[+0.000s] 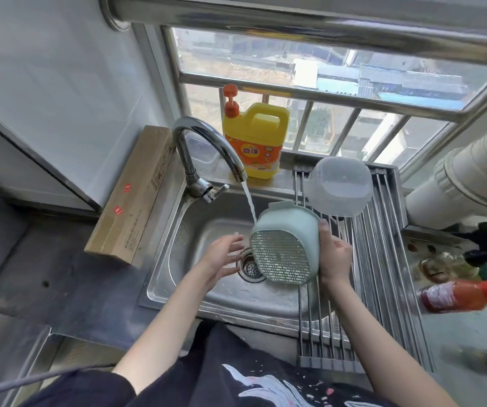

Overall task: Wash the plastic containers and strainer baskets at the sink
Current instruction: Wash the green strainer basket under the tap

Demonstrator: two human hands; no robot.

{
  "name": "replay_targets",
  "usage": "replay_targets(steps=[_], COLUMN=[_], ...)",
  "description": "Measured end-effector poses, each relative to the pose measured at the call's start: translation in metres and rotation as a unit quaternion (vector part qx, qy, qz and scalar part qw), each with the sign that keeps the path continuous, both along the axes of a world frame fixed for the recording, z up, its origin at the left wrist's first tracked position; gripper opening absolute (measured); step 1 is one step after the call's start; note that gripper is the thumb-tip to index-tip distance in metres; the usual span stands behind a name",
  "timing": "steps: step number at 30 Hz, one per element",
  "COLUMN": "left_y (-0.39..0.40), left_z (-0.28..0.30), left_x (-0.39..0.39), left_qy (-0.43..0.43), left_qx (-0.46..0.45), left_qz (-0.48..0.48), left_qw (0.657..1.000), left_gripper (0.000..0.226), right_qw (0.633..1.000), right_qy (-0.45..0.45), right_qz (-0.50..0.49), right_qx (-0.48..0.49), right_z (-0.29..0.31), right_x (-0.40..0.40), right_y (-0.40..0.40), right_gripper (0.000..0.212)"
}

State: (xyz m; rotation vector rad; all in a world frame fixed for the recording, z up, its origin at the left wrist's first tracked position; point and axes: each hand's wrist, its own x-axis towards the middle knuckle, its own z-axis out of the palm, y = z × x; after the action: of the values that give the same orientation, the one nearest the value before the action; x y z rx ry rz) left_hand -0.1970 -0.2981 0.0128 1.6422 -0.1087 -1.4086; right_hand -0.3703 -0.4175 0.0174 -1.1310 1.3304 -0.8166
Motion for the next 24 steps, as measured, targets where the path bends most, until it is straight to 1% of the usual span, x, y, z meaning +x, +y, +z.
replay_targets(steps=[3, 5, 6, 8, 9, 10, 11, 13, 15, 17, 21, 22, 23, 24], left_y=[0.003, 0.005, 0.007, 0.007, 0.007, 0.006, 0.004, 0.001, -0.002, -0.001, 0.004, 0.005, 0.005, 0.004], left_z=[-0.001, 0.0, 0.001, 0.004, 0.007, 0.01, 0.012, 0.014, 0.017, 0.018, 0.014, 0.013, 0.012, 0.012], left_x=[0.0, -0.003, -0.006, -0.013, -0.016, -0.016, -0.015, -0.006, 0.001, 0.002, 0.008, 0.01, 0.011, 0.01], left_qy=[-0.008, 0.016, 0.03, 0.054, 0.061, 0.068, 0.08, 0.128, 0.18, 0.203, 0.147, 0.133, 0.123, 0.119], left_qx=[0.013, 0.022, 0.03, 0.032, 0.022, 0.01, -0.003, -0.022, -0.019, 0.002, 0.027, 0.03, 0.031, 0.03], left_qz=[-0.008, -0.016, -0.037, -0.068, -0.049, -0.006, 0.048, 0.146, 0.195, 0.2, 0.146, 0.128, 0.108, 0.085], left_qw=[1.0, 0.999, 0.998, 0.996, 0.997, 0.998, 0.996, 0.981, 0.964, 0.958, 0.978, 0.982, 0.986, 0.989], left_gripper=[0.037, 0.039, 0.04, 0.043, 0.04, 0.034, 0.026, 0.013, 0.008, 0.011, 0.018, 0.018, 0.018, 0.017], right_qw=[0.998, 0.989, 0.977, 0.925, 0.899, 0.876, 0.859, 0.831, 0.814, 0.815, 0.839, 0.855, 0.874, 0.885], right_qy=[-0.003, 0.001, -0.016, -0.077, -0.098, -0.119, -0.13, -0.153, -0.173, -0.163, -0.132, -0.097, -0.052, -0.015], right_qz=[-0.035, -0.045, -0.045, -0.06, -0.067, -0.084, -0.1, -0.138, -0.149, -0.11, -0.004, 0.025, 0.069, 0.123], right_qx=[0.055, 0.14, 0.21, 0.366, 0.423, 0.459, 0.485, 0.517, 0.533, 0.544, 0.527, 0.508, 0.478, 0.448], right_z=[-0.002, -0.004, -0.005, -0.004, -0.002, -0.002, -0.003, -0.008, -0.013, -0.013, -0.009, -0.008, -0.008, -0.003], right_x=[-0.001, -0.001, 0.0, 0.001, 0.001, 0.002, 0.003, 0.007, 0.01, 0.01, -0.007, -0.013, -0.019, -0.024], right_y=[-0.001, 0.001, 0.004, 0.016, 0.023, 0.028, 0.033, 0.039, 0.045, 0.048, 0.039, 0.034, 0.03, 0.027], right_gripper=[0.053, 0.054, 0.055, 0.046, 0.037, 0.029, 0.025, 0.026, 0.031, 0.035, 0.036, 0.041, 0.048, 0.05])
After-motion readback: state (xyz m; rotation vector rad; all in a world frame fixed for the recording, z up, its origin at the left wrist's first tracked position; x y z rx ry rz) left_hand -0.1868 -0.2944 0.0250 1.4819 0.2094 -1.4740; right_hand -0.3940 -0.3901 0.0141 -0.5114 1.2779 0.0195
